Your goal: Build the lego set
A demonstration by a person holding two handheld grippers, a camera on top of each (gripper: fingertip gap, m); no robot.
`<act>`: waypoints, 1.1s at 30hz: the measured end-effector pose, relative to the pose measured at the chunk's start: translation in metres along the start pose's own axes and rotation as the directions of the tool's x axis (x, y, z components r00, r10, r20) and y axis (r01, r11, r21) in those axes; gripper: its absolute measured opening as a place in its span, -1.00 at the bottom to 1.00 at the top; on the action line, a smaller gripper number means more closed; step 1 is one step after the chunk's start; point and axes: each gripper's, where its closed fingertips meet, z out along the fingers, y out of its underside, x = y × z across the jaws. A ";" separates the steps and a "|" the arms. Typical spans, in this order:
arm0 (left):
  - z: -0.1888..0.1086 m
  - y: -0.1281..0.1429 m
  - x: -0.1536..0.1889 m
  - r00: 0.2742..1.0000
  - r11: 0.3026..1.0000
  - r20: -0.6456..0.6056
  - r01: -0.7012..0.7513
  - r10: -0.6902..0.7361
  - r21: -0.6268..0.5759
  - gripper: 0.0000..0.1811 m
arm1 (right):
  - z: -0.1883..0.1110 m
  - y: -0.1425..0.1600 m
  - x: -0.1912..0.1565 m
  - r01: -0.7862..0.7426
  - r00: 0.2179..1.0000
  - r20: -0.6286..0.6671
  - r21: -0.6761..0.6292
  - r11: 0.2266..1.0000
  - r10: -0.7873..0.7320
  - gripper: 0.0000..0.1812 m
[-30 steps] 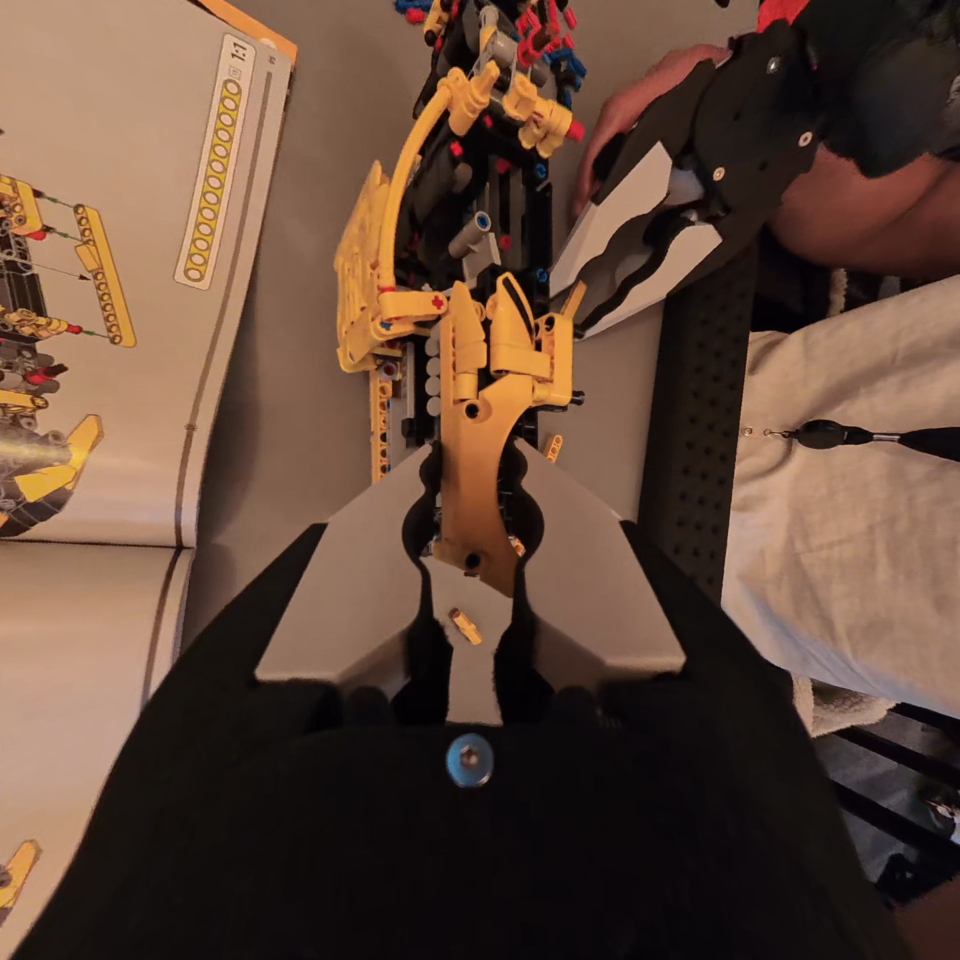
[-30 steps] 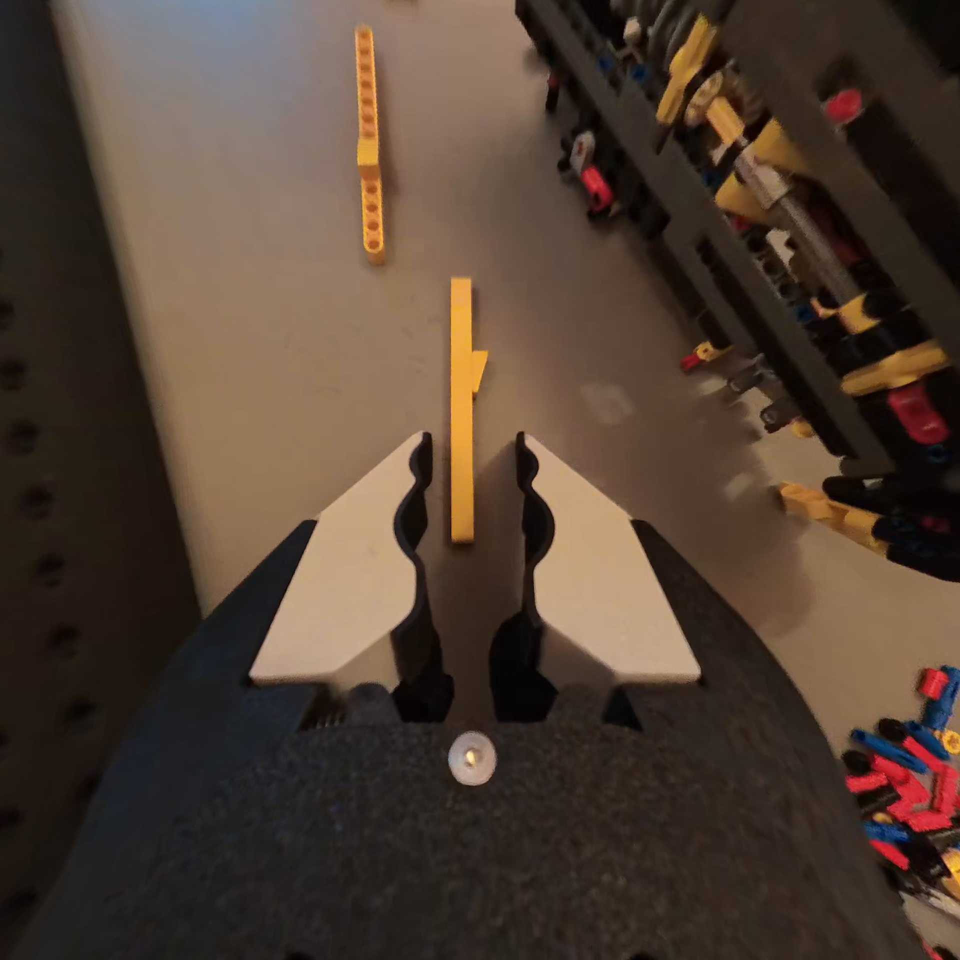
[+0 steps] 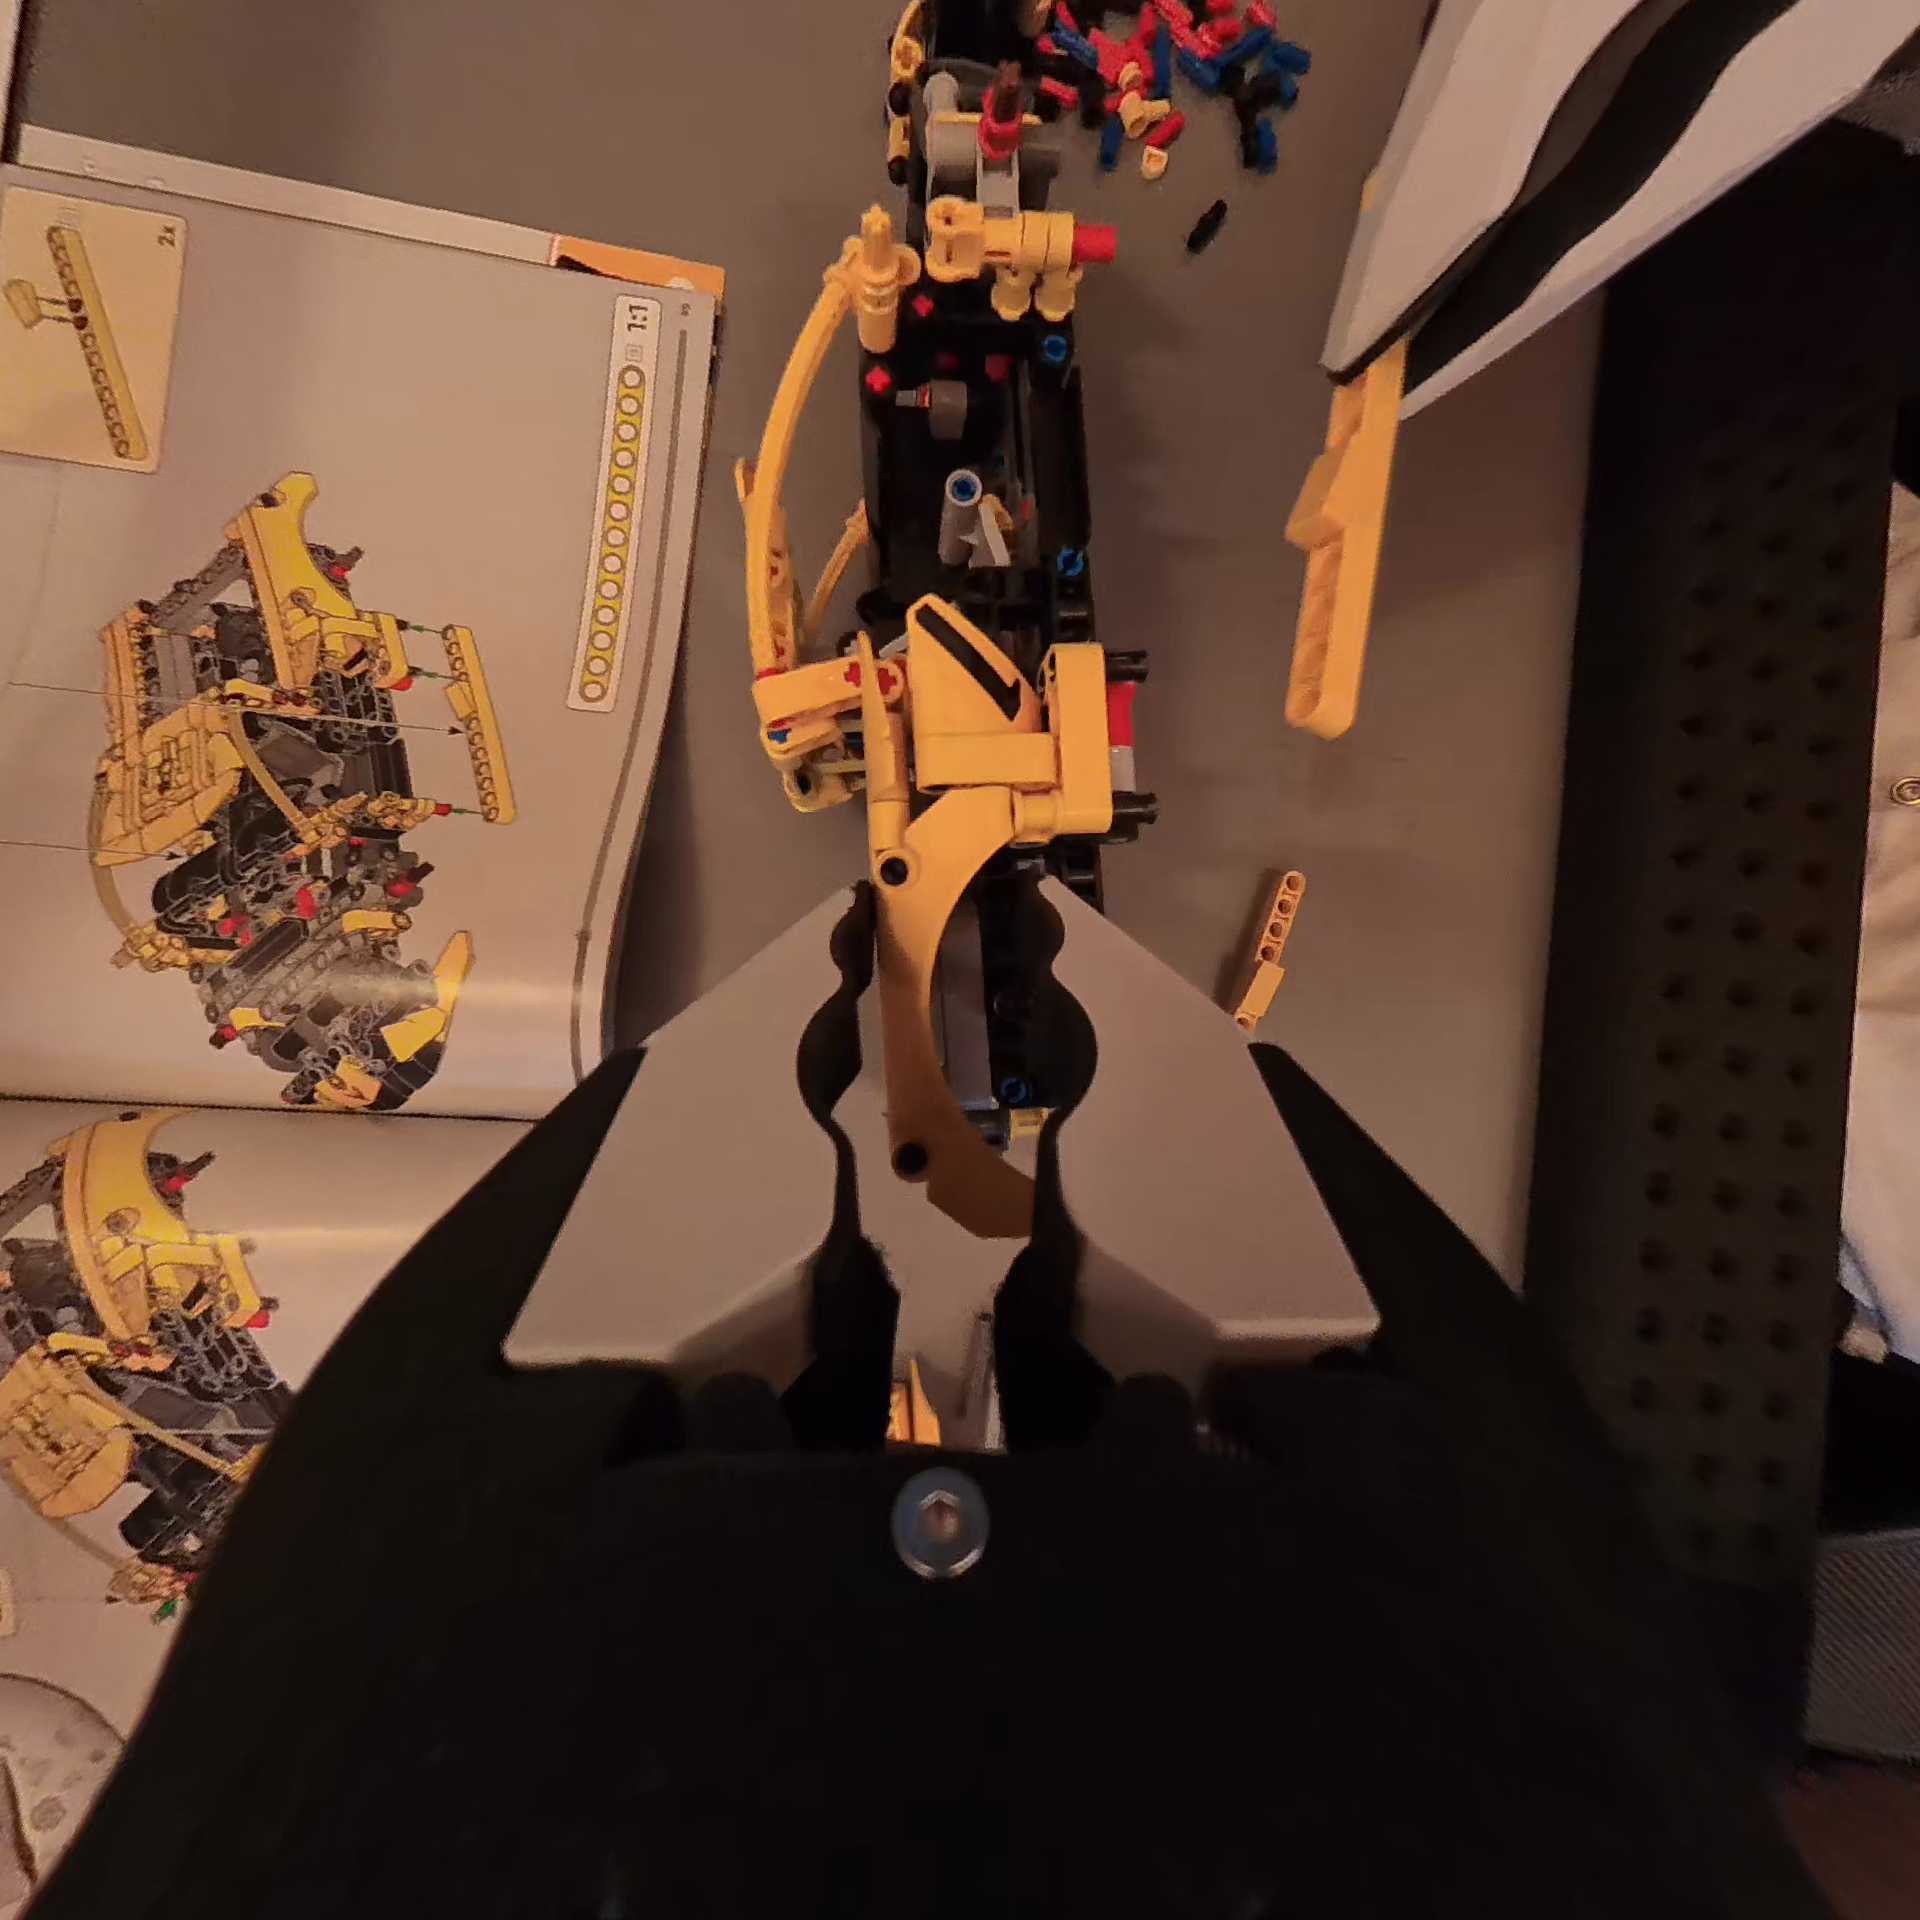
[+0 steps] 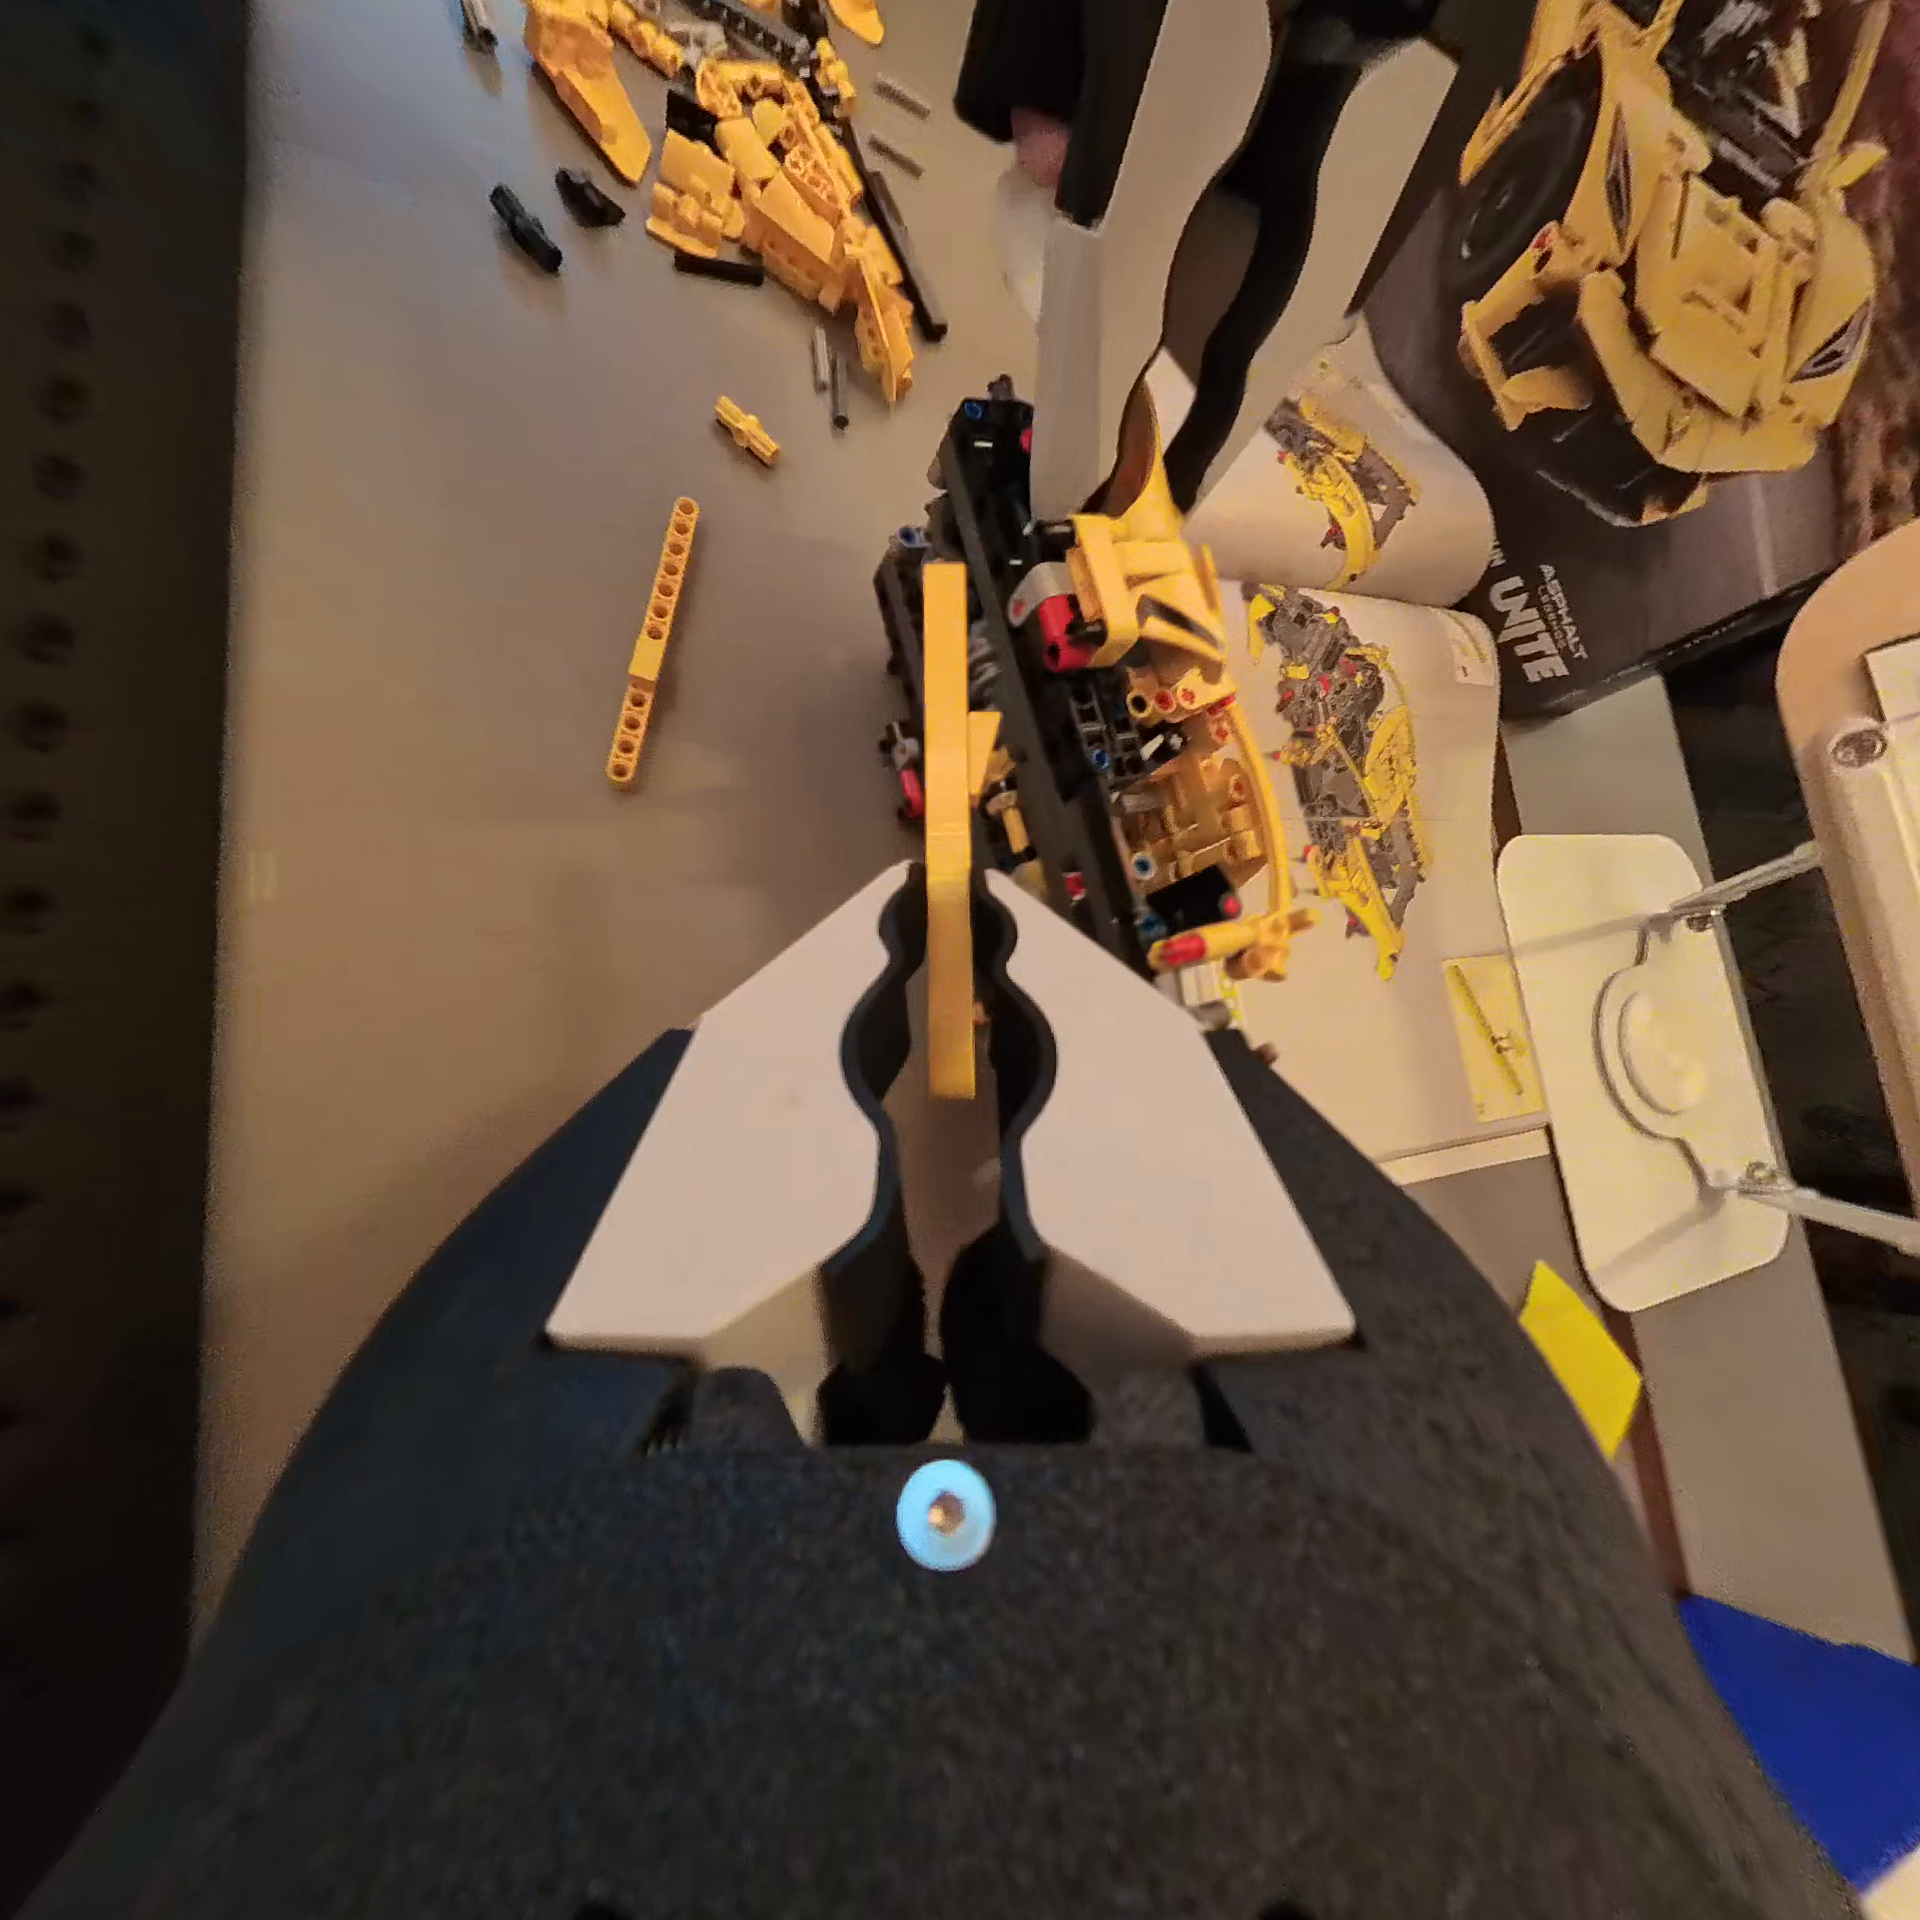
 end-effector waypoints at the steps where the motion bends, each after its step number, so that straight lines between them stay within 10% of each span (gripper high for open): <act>1: 0.000 0.000 0.000 1.000 1.000 0.001 -0.004 0.004 0.001 -0.70 | 0.002 -0.002 0.004 0.018 1.000 0.011 -0.019 1.000 -0.018 -0.93; 33: 0.000 -0.004 0.010 0.988 0.990 0.063 -0.141 0.140 0.019 -0.65 | 0.026 -0.004 0.025 -0.008 0.961 0.275 -0.055 0.998 0.023 -0.93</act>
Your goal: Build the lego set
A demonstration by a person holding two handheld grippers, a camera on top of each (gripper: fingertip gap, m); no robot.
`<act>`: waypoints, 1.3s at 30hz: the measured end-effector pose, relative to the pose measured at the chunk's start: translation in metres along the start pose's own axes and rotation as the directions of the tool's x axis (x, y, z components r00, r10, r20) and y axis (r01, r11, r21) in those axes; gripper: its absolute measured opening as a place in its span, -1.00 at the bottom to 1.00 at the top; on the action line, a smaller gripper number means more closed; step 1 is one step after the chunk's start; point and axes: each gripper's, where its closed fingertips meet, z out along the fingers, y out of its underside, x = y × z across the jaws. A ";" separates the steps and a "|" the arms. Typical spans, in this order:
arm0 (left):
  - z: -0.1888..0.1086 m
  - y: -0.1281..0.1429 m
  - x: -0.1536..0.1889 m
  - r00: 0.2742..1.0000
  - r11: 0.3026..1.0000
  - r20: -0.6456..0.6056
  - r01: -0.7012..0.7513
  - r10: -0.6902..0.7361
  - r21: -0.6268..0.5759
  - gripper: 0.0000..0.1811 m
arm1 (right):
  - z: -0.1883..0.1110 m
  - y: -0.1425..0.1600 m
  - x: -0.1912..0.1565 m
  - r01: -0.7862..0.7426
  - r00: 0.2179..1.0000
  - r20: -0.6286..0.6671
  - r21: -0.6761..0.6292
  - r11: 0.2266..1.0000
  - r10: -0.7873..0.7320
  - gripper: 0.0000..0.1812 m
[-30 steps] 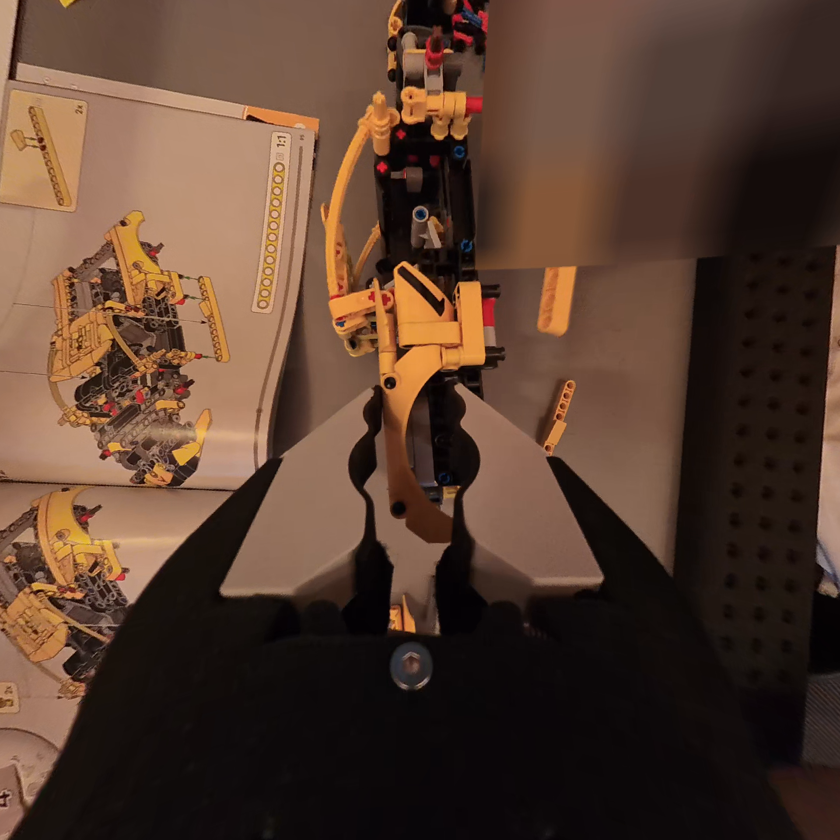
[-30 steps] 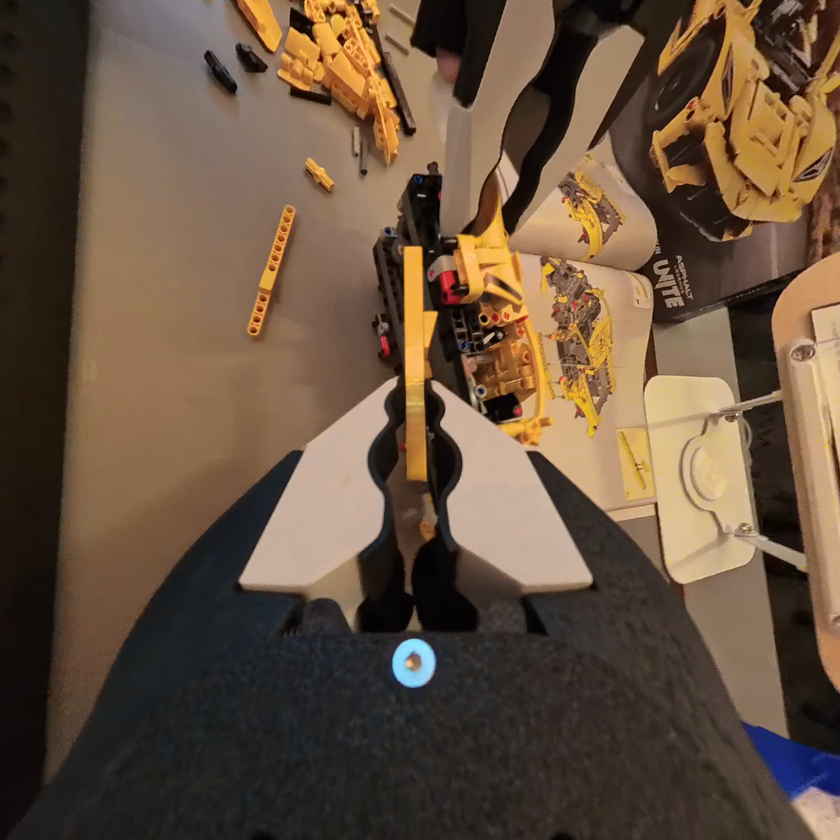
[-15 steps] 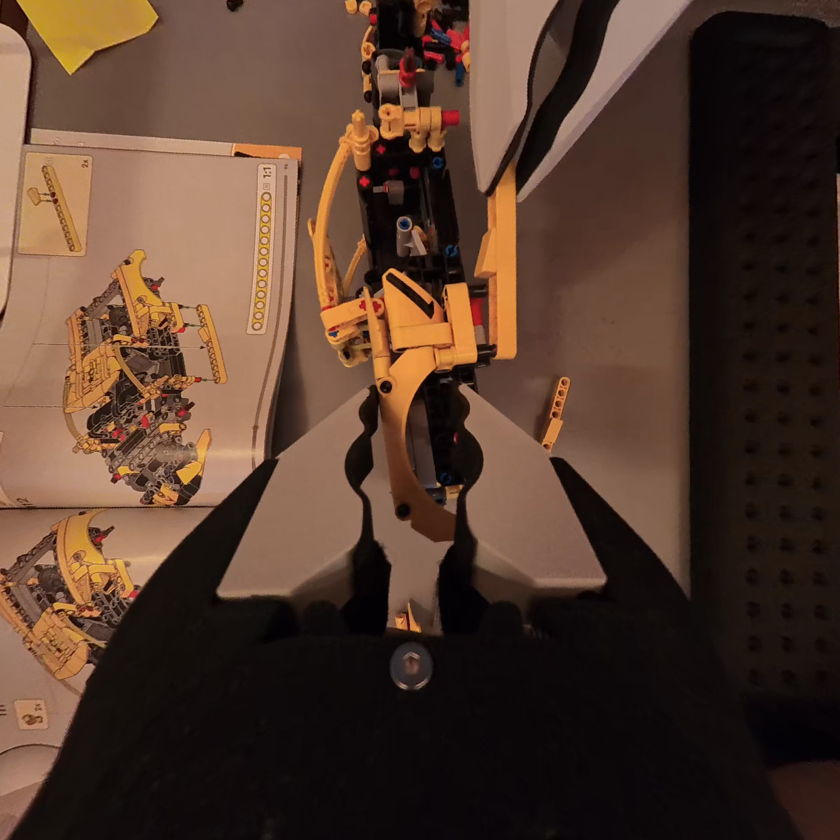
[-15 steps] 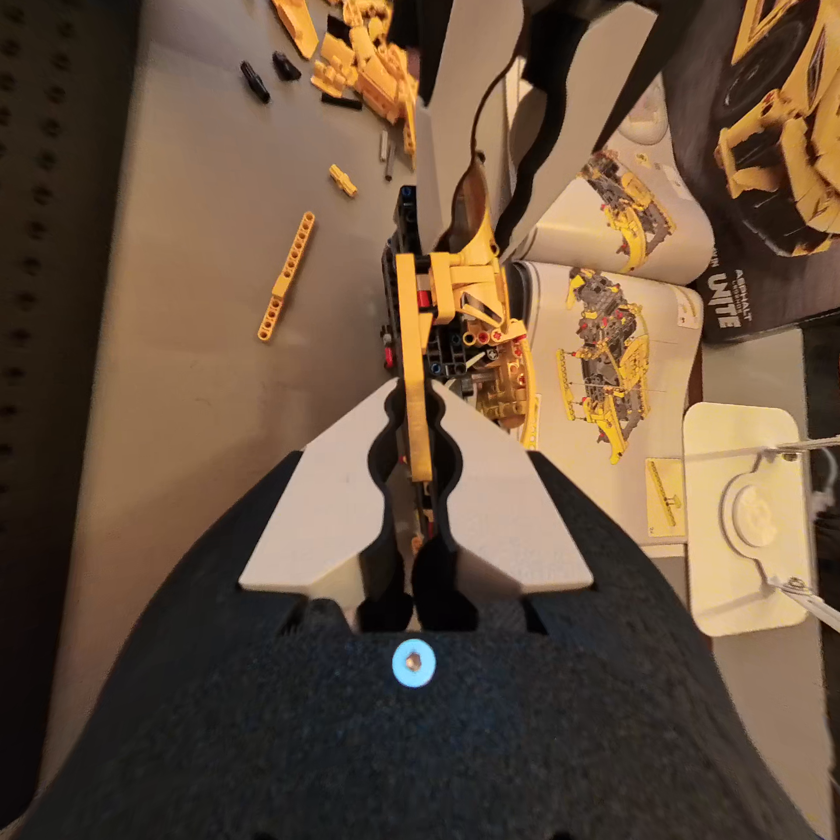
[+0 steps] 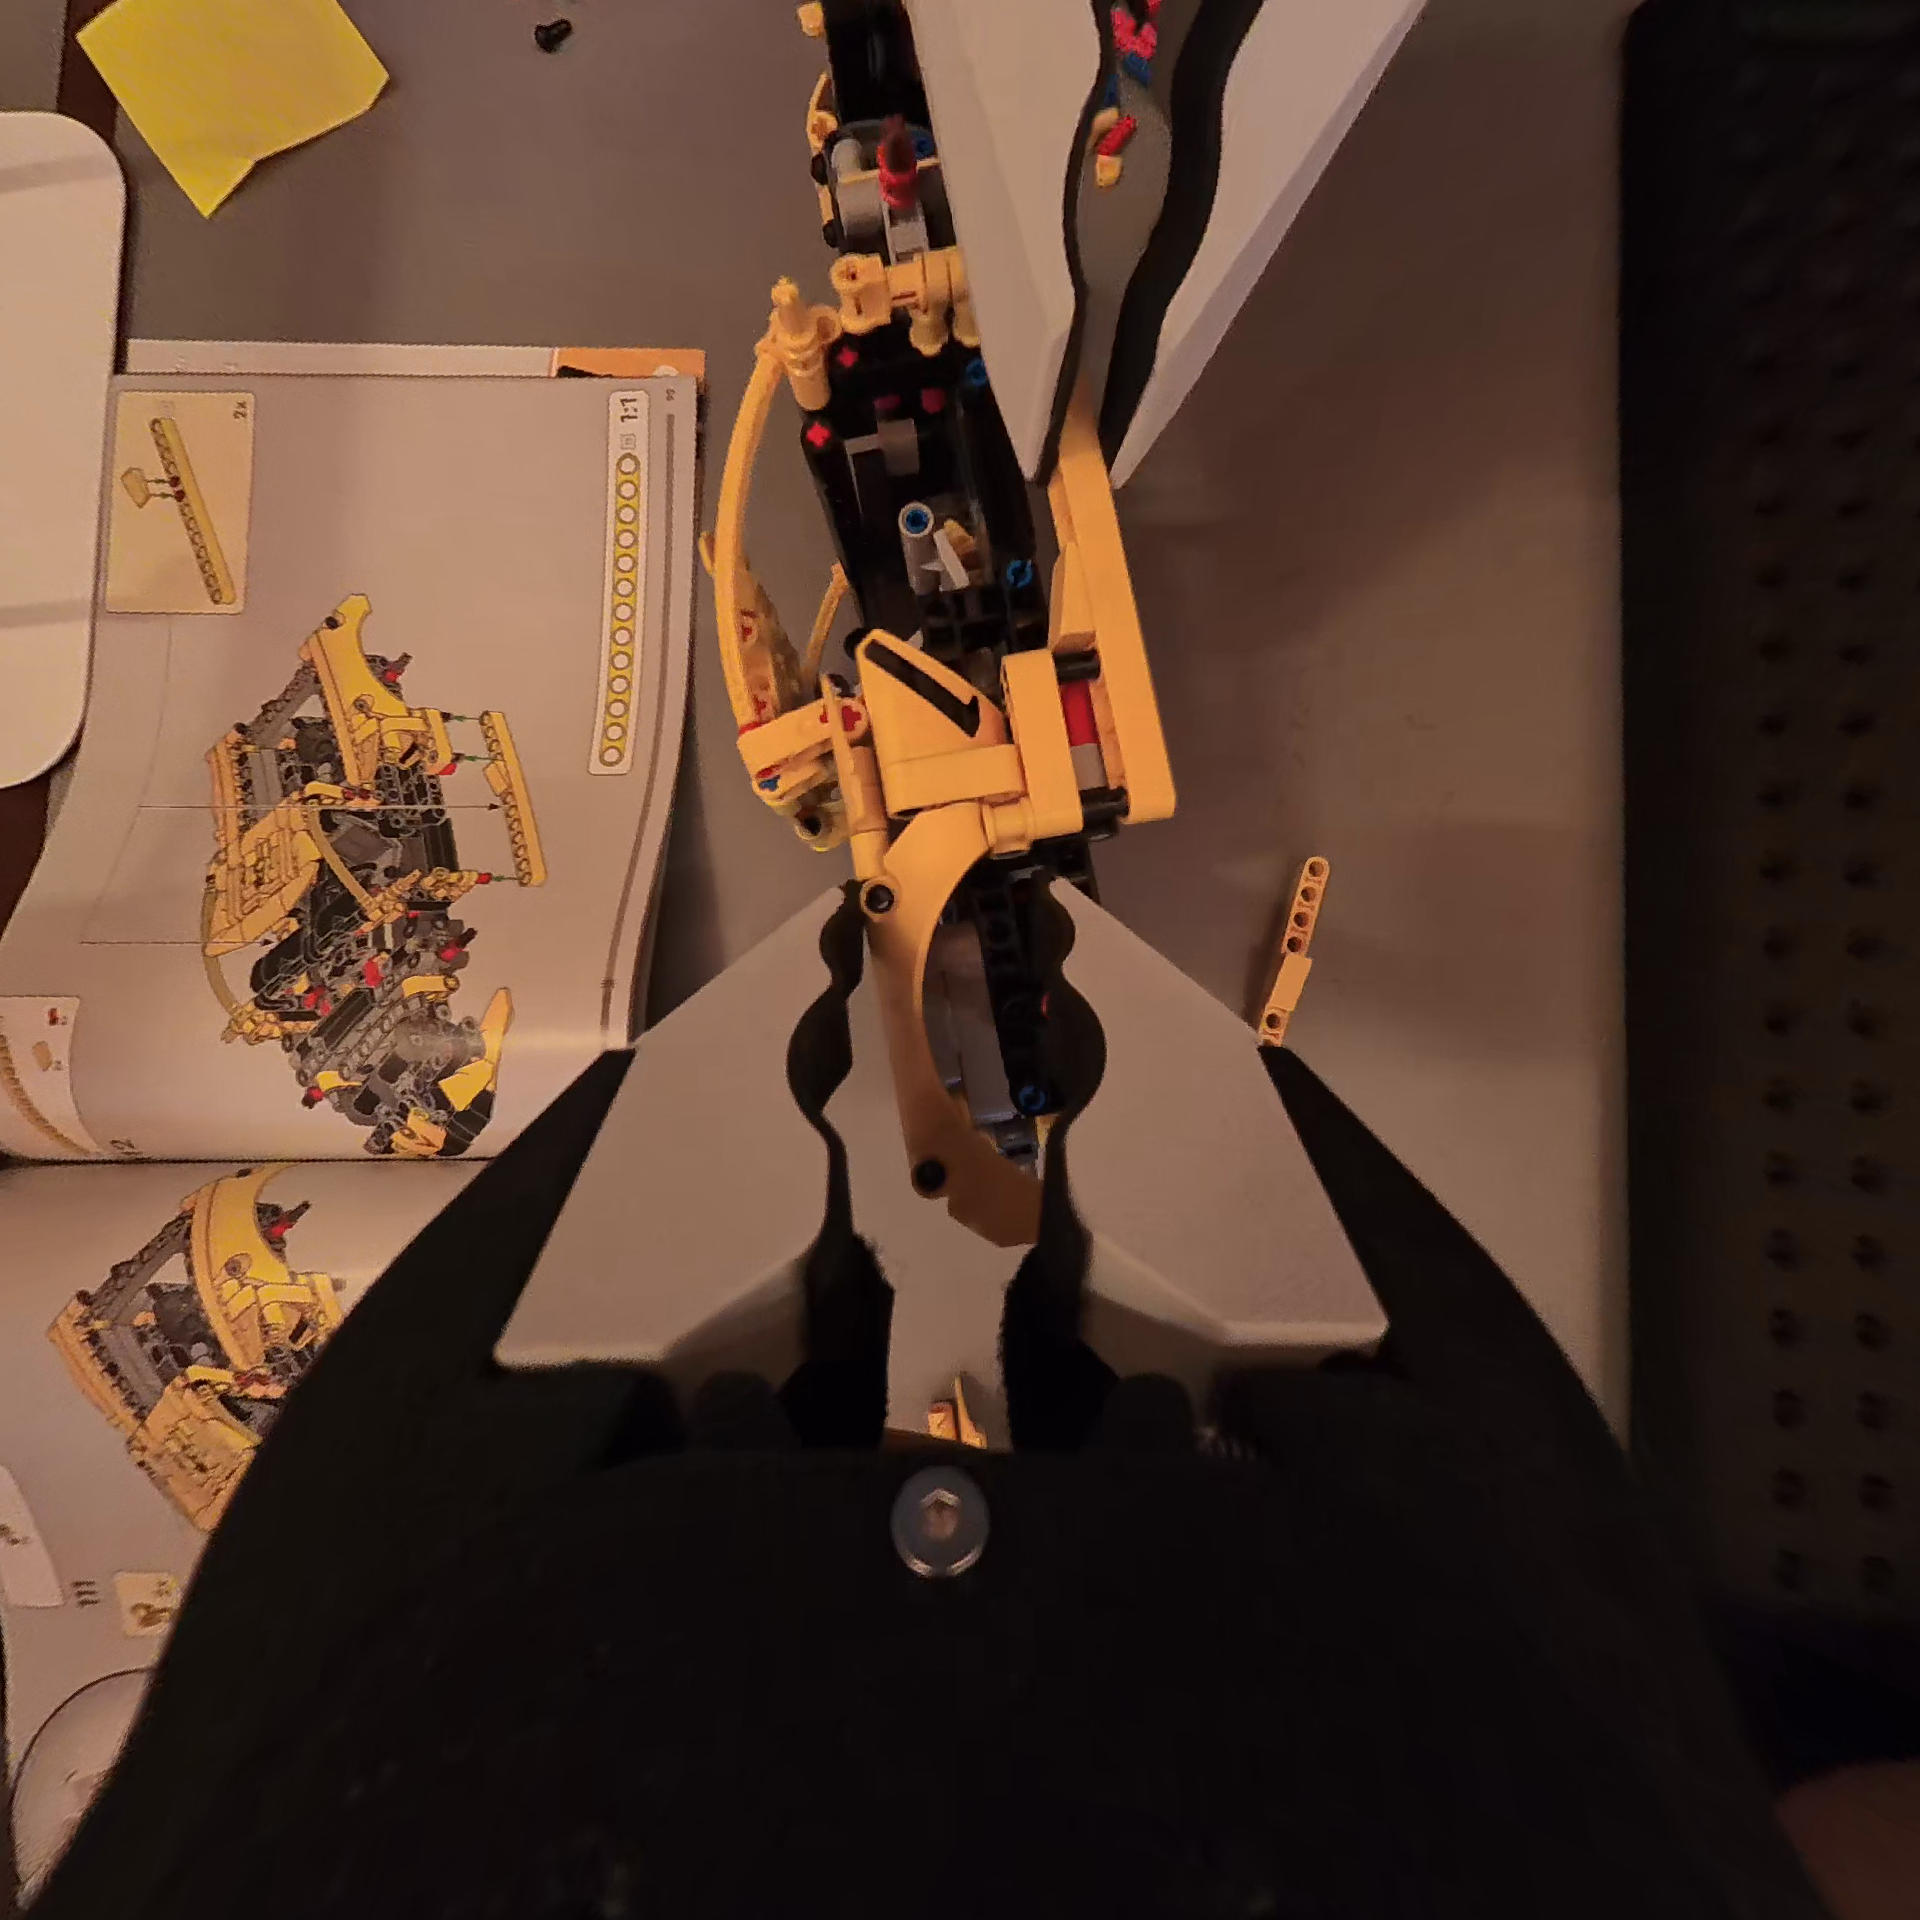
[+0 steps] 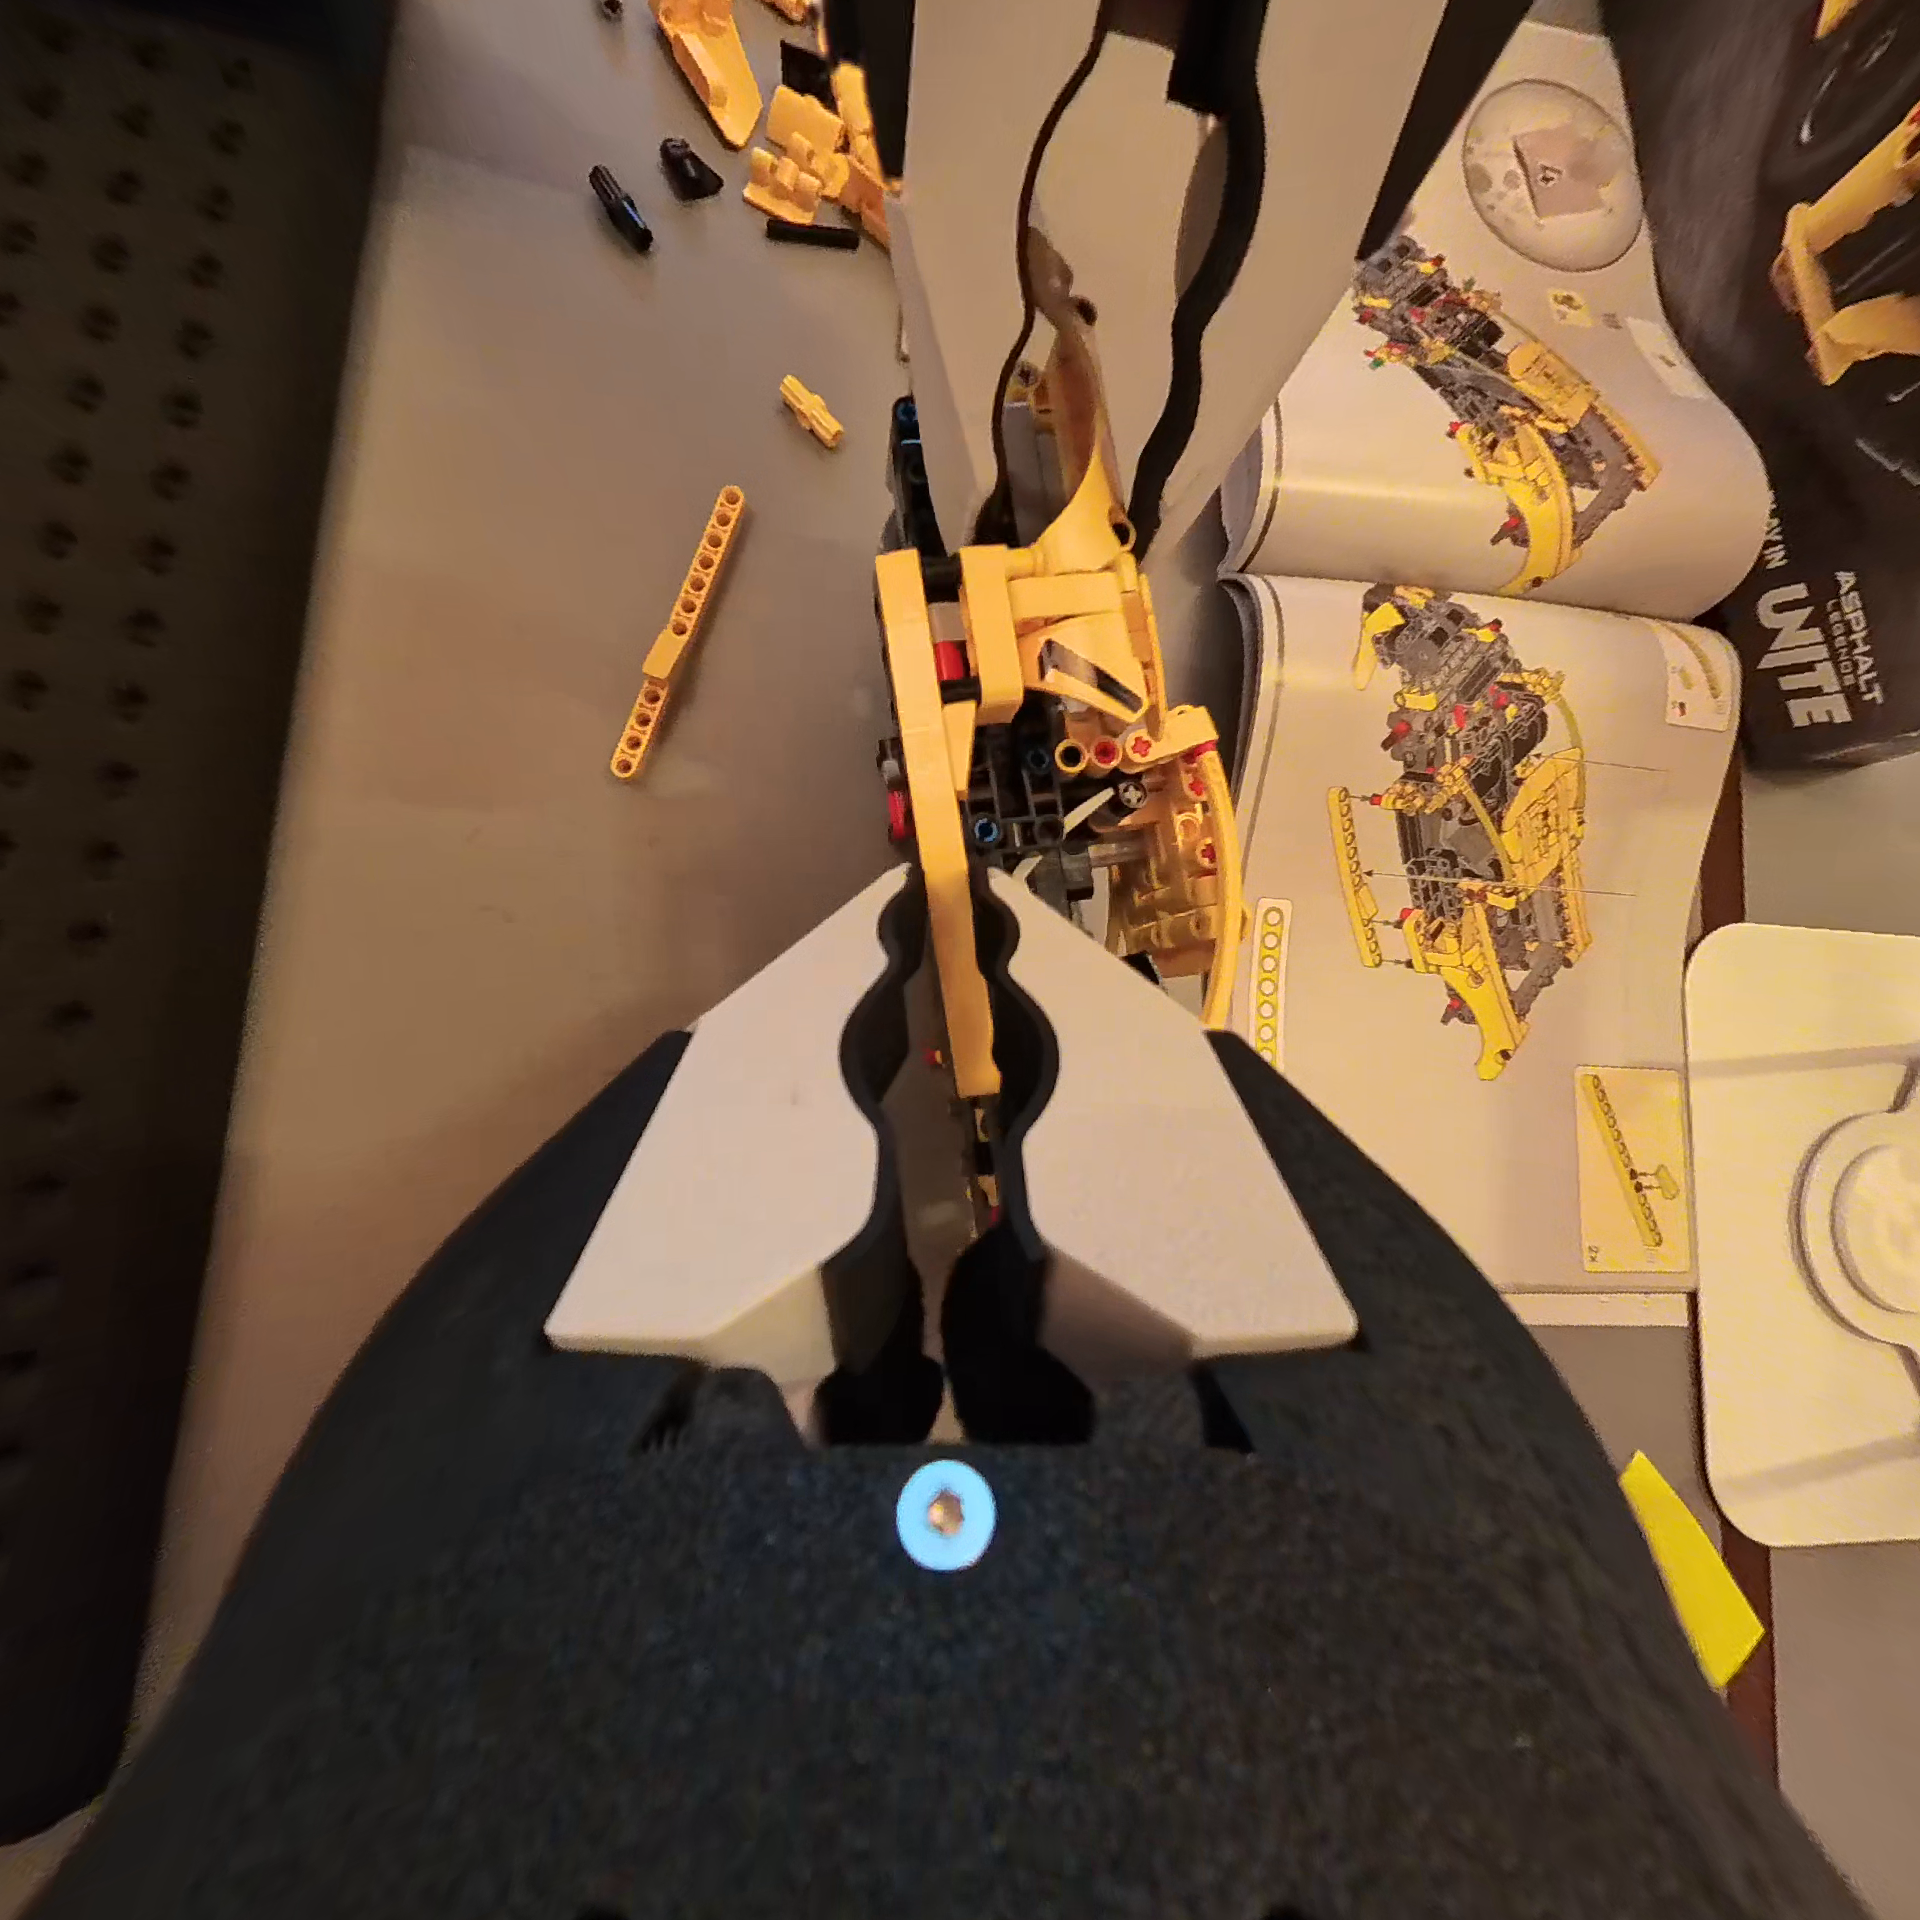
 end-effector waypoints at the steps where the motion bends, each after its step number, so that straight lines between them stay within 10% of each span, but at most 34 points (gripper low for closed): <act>1: 0.000 0.000 0.000 1.000 1.000 0.003 -0.001 0.001 -0.001 -0.65 | 0.000 0.000 0.000 -0.009 1.000 0.005 0.003 1.000 0.009 -0.93; 18: 0.002 0.002 -0.006 0.999 1.000 0.047 0.013 -0.012 -0.012 -0.68 | 0.007 -0.005 0.008 0.046 0.974 -0.223 0.008 0.999 -0.043 -0.89; 39: 0.004 -0.001 -0.002 0.997 0.999 0.072 -0.017 0.020 -0.038 -0.68 | 0.023 -0.028 0.001 -0.074 0.997 0.028 0.088 0.993 0.072 -0.75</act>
